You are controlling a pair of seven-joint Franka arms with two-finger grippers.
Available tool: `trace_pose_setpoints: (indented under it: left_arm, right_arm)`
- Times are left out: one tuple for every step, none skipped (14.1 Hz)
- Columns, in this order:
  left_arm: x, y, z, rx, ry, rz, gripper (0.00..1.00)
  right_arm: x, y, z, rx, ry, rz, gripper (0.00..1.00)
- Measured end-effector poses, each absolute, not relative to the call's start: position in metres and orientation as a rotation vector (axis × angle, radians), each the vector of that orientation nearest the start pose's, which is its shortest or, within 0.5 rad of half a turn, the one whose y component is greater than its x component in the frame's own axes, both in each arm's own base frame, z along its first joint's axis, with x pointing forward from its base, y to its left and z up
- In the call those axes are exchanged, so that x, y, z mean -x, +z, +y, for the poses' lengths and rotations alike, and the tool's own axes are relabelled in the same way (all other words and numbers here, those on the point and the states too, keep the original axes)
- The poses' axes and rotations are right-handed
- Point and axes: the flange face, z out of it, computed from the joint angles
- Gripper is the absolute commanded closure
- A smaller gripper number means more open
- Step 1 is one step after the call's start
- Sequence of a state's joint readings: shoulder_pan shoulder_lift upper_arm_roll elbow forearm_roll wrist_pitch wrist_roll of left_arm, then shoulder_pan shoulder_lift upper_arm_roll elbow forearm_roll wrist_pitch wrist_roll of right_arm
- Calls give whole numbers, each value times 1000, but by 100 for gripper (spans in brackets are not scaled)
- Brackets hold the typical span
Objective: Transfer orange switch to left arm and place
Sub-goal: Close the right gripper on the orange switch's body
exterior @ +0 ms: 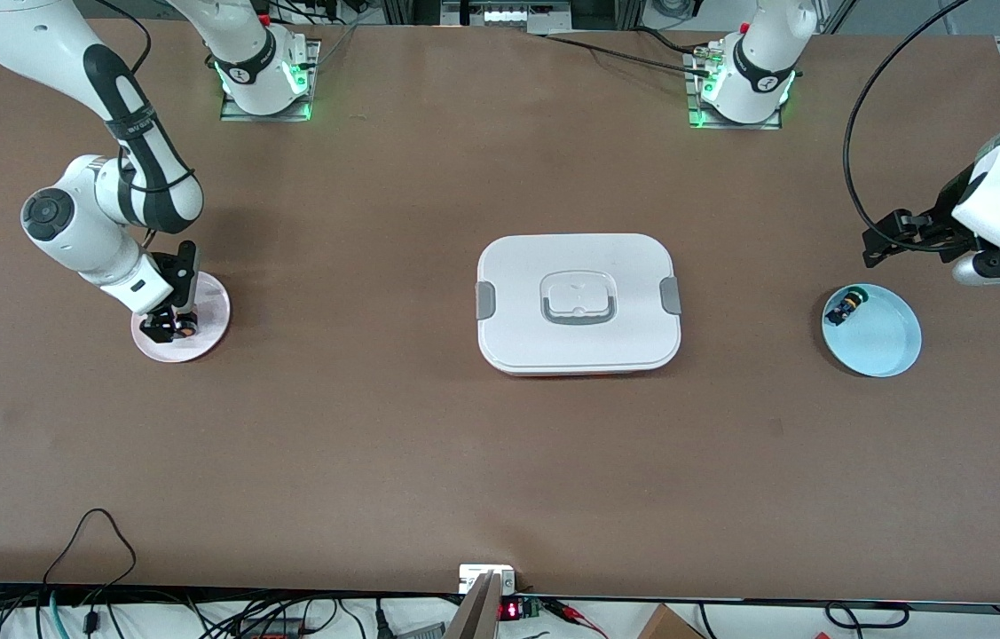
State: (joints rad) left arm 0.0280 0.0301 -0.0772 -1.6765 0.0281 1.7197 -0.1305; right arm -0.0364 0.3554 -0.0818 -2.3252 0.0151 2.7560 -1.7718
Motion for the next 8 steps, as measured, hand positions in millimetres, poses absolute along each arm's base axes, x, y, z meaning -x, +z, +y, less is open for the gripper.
trace_pose_setpoints:
  left_arm:
    - [-572,570,-25,3115,-24,-120,0]
    - [-572,570,-25,3115,-24,-120,0]
    - [-572,570,-25,3115,-24,-120,0]
    - [-572,570,-25,3115,-24,-120,0]
    - [-572,570,-25,3115,-24,-120,0]
    - [-572,570,-25,3115,-24,-120,0]
    - [-572,570,-25,3115,-24,-120,0]
    - [-572,570,-25,3115,-24,-120,0]
  right_arm:
    - [-523,193,-64,-2086,41,2249,0]
    - [-522,193,-64,-2085,41,2248,0]
    - [-523,193,-64,-2084,43,2247,0]
    - [-523,193,-64,-2082,46,2245,0]
    - [-523,193,-64,-2081,47,2244,0]
    - [-522,192,-64,-2081,49,2242,0]
    - [-522,191,-65,-2082,49,2240,0]
    - [-521,190,-66,-2084,48,2239,0]
